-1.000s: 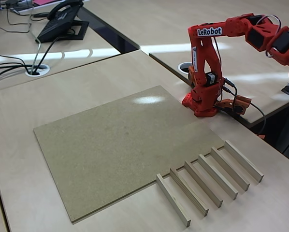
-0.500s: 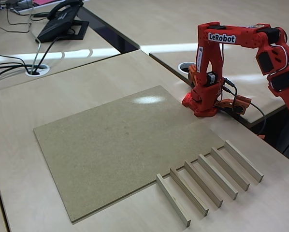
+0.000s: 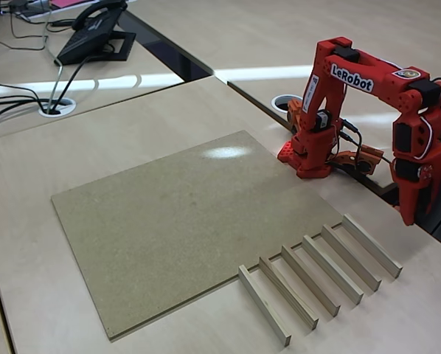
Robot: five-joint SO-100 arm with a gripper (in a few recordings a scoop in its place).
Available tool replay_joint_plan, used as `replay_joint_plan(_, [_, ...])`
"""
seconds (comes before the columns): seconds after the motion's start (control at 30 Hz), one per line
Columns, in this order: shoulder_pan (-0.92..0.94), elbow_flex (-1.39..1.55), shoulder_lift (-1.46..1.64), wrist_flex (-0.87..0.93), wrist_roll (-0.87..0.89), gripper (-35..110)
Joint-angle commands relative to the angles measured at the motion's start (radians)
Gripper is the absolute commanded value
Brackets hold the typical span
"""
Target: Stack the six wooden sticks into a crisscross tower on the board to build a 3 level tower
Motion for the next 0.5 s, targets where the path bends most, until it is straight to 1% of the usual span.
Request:
replay_joint_plan(0.0, [0.021,0.015,-0.012,0.031,0.021,13])
replay_joint_plan(0.17, [0.063,0.028,-0.048,0.058,0.028,18])
replay_joint_plan(0.47, [0.107,0.097,-0.098,0.051,0.02,19])
